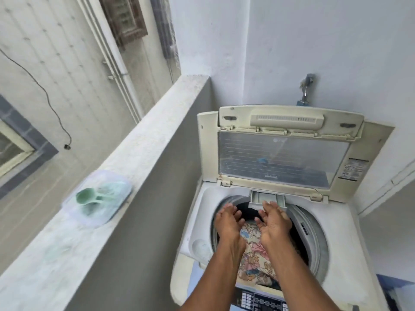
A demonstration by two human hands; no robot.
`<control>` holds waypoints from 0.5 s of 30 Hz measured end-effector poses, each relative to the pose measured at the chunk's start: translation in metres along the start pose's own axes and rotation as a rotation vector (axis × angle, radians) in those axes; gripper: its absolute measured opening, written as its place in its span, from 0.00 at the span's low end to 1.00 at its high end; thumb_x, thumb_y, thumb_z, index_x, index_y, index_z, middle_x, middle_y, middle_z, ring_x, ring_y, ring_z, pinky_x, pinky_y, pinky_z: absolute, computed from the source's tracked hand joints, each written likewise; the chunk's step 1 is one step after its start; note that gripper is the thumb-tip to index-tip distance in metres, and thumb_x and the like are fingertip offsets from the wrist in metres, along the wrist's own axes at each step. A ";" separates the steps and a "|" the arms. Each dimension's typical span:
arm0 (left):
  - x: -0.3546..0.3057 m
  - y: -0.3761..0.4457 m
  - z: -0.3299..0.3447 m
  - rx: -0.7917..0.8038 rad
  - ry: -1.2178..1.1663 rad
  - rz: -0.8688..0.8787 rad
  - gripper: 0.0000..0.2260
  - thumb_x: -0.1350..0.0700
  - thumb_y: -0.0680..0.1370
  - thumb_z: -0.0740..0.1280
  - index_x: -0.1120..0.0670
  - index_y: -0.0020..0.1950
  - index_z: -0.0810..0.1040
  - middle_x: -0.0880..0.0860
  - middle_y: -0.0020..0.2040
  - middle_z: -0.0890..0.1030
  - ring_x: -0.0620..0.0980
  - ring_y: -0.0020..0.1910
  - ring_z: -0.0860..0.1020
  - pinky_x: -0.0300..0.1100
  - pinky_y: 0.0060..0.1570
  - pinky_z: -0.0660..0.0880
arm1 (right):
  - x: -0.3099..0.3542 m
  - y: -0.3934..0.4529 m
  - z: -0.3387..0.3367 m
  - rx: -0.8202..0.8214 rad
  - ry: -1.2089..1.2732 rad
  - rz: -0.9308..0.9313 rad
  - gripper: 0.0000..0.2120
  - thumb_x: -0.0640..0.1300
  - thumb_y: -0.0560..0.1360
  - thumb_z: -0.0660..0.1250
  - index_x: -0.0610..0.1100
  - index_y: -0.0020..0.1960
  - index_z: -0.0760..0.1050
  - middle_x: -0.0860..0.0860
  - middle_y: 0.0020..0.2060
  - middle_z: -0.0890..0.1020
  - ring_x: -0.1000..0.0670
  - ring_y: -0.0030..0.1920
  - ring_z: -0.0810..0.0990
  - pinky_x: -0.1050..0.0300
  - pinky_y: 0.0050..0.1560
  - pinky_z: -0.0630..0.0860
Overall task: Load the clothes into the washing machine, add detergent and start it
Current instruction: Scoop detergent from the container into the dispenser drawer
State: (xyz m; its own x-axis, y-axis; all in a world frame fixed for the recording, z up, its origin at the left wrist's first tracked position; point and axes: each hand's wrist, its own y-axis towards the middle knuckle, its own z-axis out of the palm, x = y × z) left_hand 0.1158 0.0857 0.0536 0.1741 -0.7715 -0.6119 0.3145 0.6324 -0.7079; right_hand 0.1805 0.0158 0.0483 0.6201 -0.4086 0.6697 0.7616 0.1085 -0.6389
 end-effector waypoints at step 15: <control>-0.215 -0.126 -0.056 0.155 -0.256 0.631 0.09 0.66 0.81 0.69 0.53 0.55 0.81 0.55 0.46 0.81 0.51 0.43 0.81 0.38 0.37 0.78 | -0.010 -0.195 0.157 0.580 -0.395 -0.305 0.09 0.35 0.74 0.74 0.46 0.51 0.81 0.48 0.37 0.83 0.51 0.35 0.79 0.61 0.31 0.71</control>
State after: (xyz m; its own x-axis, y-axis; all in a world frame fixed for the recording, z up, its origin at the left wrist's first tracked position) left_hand -0.0135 0.1760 0.2549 0.5759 -0.2637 -0.7738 0.2072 0.9627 -0.1738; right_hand 0.0557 0.1408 0.2259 0.3050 -0.1544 0.9397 0.8190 0.5461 -0.1761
